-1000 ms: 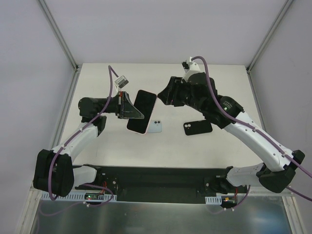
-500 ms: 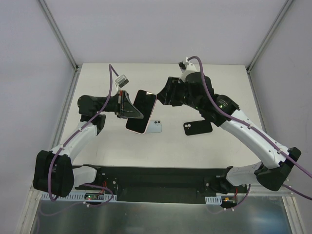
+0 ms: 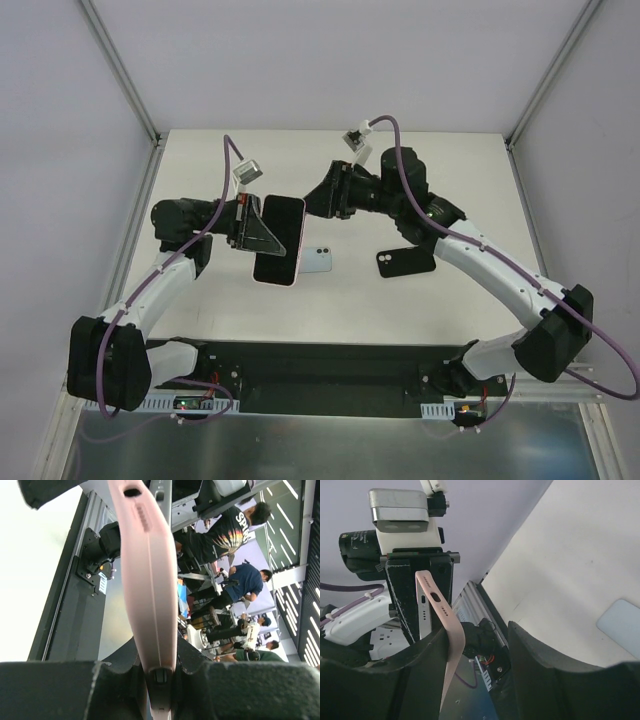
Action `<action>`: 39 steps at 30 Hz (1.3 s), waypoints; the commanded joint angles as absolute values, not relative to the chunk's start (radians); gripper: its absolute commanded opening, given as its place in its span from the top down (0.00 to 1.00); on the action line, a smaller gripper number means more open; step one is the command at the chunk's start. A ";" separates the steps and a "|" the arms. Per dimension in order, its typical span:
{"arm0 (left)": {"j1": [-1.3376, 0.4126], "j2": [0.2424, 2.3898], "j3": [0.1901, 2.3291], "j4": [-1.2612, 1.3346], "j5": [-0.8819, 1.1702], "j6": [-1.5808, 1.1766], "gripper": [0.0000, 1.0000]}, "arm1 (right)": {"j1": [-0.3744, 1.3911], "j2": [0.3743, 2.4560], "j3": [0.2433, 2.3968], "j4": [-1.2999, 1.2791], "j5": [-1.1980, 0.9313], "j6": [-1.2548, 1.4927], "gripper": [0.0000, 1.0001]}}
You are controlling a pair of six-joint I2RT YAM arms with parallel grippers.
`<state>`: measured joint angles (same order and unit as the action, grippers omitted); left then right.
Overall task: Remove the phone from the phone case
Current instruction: Remove the phone case from the phone.
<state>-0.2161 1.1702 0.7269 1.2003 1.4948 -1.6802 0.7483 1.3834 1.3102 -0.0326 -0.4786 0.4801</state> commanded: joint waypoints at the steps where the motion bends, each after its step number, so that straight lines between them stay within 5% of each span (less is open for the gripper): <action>1: -0.255 1.134 0.827 1.623 1.365 -1.646 1.00 | 0.853 1.486 1.284 -0.006 -0.715 0.500 0.48; 17: -0.255 1.166 0.868 1.626 1.381 -1.652 1.00 | 1.015 1.566 1.230 -0.003 -0.749 0.479 0.55; 20: -0.255 1.175 0.868 1.626 1.381 -1.651 1.00 | 1.034 1.537 1.195 -0.005 -0.750 0.469 0.72; 22: -0.255 1.184 0.862 1.626 1.378 -1.646 1.00 | 1.038 1.523 1.180 -0.005 -0.735 0.472 0.95; 24: -0.255 1.190 0.859 1.628 1.371 -1.644 1.00 | 1.037 1.496 1.169 -0.023 -0.707 0.471 0.99; 34: -0.255 1.187 0.813 1.429 1.355 -1.499 1.00 | 0.968 1.393 1.247 -0.460 -0.079 0.452 0.99; 38: -0.255 1.173 0.805 1.263 1.339 -1.381 0.65 | 0.928 1.355 1.243 -0.477 0.003 0.502 0.99; 39: -0.255 1.175 0.807 1.234 1.332 -1.362 0.44 | 0.920 1.355 1.243 -0.482 0.036 0.509 0.99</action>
